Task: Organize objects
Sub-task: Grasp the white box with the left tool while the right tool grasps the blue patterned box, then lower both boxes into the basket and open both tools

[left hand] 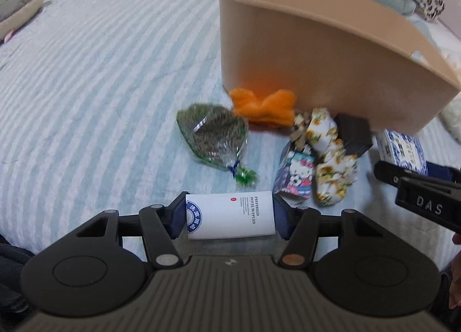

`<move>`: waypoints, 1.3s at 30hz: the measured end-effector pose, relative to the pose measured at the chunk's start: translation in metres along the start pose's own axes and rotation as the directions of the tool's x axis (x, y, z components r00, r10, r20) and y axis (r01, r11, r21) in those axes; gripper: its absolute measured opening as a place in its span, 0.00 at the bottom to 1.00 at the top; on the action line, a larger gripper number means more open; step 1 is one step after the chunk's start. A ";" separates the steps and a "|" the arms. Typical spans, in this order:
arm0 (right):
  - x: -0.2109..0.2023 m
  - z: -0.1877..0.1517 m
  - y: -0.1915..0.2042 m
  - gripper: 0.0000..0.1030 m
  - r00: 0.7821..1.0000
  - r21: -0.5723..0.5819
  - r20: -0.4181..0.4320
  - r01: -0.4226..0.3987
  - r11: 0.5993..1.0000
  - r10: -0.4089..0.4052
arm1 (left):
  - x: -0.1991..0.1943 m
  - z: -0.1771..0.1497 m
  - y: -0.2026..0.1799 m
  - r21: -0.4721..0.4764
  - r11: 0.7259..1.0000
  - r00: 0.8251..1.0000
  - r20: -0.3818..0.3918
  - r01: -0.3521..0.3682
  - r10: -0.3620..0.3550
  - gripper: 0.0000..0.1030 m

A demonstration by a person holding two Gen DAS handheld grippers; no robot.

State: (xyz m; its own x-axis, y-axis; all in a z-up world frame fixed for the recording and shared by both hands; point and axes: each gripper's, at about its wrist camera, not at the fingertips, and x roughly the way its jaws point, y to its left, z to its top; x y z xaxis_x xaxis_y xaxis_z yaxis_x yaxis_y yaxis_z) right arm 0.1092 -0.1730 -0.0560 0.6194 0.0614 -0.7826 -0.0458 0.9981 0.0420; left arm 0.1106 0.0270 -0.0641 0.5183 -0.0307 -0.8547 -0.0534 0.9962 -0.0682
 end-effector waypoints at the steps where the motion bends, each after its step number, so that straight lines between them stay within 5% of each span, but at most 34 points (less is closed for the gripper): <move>1: -0.005 0.001 -0.002 0.60 1.000 0.009 0.010 -0.003 1.000 0.003 | -0.007 0.001 0.001 0.000 1.000 1.000 0.017 -0.001 0.001 0.59; 8: -0.046 0.014 -0.007 0.60 0.995 0.026 0.102 -0.015 1.000 0.012 | -0.055 0.016 0.002 0.030 1.000 0.985 0.173 -0.004 -0.001 0.59; 15: -0.089 0.037 -0.004 0.60 0.976 -0.014 0.215 -0.028 1.000 0.031 | -0.103 0.056 -0.014 0.083 0.996 0.929 0.371 -0.045 0.011 0.59; 21: -0.097 0.069 0.000 0.60 0.962 -0.043 0.270 -0.029 0.999 0.040 | -0.111 0.090 -0.038 0.140 0.988 0.898 0.439 -0.059 -0.008 0.60; 26: -0.084 0.097 0.003 0.60 0.953 -0.053 0.301 -0.006 0.999 0.021 | -0.076 0.119 -0.052 0.188 0.980 0.903 0.430 -0.071 -0.017 0.60; 39: -0.009 0.123 -0.002 0.60 0.983 -0.087 0.180 0.060 0.994 -0.044 | 0.026 0.144 -0.059 0.234 0.968 0.974 0.221 -0.089 0.037 0.60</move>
State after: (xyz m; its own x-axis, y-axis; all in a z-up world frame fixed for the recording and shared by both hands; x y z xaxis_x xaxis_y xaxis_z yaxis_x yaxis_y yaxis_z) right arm 0.1995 -0.1742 0.0274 0.7518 0.0183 -0.6591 -0.0762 0.9953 -0.0593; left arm 0.2502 -0.0204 -0.0076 0.6921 0.0244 -0.7214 0.1015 0.9862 0.1308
